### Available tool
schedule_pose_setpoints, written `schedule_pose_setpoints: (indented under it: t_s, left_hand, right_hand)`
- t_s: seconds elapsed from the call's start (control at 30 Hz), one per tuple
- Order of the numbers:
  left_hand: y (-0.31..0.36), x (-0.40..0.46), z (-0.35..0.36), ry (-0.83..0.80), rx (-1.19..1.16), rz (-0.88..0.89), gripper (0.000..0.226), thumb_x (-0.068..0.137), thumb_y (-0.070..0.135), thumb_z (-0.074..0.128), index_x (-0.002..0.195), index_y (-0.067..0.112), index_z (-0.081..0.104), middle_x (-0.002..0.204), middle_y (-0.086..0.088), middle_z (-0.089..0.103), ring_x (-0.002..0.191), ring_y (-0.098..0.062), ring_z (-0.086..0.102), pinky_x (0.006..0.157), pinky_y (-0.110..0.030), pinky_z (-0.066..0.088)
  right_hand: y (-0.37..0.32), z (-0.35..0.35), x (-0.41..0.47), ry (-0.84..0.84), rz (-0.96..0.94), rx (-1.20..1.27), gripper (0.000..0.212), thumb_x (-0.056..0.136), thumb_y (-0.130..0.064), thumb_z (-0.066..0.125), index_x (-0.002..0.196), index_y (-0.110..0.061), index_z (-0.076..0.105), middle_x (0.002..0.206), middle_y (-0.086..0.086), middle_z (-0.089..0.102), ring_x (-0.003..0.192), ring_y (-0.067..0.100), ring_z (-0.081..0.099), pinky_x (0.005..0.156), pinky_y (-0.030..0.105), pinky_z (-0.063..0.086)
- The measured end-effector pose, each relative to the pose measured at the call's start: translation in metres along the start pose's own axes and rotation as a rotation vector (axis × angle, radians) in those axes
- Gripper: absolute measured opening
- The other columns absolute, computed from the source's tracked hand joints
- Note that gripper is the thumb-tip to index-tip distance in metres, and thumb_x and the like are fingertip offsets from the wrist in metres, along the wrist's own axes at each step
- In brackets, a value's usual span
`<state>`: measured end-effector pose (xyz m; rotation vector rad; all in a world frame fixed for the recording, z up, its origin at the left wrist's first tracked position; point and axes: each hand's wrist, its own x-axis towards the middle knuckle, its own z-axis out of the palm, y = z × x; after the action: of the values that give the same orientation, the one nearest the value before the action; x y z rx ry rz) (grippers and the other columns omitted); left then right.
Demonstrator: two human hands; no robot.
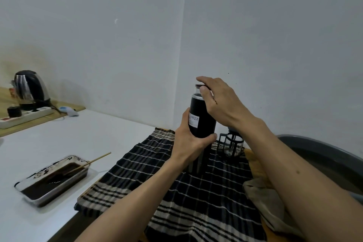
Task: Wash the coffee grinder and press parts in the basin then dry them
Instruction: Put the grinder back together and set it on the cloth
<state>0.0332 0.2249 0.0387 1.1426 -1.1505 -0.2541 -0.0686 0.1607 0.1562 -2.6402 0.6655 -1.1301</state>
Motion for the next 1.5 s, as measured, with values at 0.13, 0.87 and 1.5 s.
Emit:
schedule_pose_setpoints:
  t_s: [0.13, 0.87, 1.5]
  left_hand:
    - [0.002, -0.001, 0.001, -0.015, 0.000, -0.008, 0.077, 0.073, 0.018, 0.087, 0.136, 0.034, 0.044, 0.094, 0.002, 0.070, 0.079, -0.018, 0.071, 0.069, -0.039, 0.063]
    - [-0.077, 0.095, 0.024, -0.129, -0.087, -0.040, 0.083, 0.078, 0.015, 0.087, 0.143, 0.032, 0.039, 0.100, 0.013, 0.069, 0.091, -0.015, 0.073, 0.079, -0.042, 0.064]
    - [-0.175, 0.115, 0.070, -0.264, 0.015, -0.115, 0.082, 0.079, 0.028, 0.088, 0.142, 0.032, 0.035, 0.122, 0.011, 0.064, 0.108, -0.005, 0.067, 0.090, -0.033, 0.060]
  right_hand:
    - [0.001, -0.002, -0.002, 0.005, -0.007, -0.050, 0.039, 0.100, -0.040, 0.052, 0.137, -0.028, 0.057, 0.129, -0.002, 0.061, 0.120, 0.017, 0.052, 0.104, 0.030, 0.042]
    - [0.073, 0.021, 0.076, -0.228, 0.167, -0.055, 0.089, 0.063, -0.050, 0.079, 0.145, -0.046, 0.045, 0.139, 0.002, 0.051, 0.118, 0.019, 0.058, 0.085, 0.021, 0.047]
    - [0.161, 0.066, 0.062, -0.258, 0.289, -0.117, 0.087, 0.082, -0.039, 0.078, 0.154, -0.045, 0.030, 0.144, 0.006, 0.034, 0.133, 0.024, 0.045, 0.104, 0.028, 0.040]
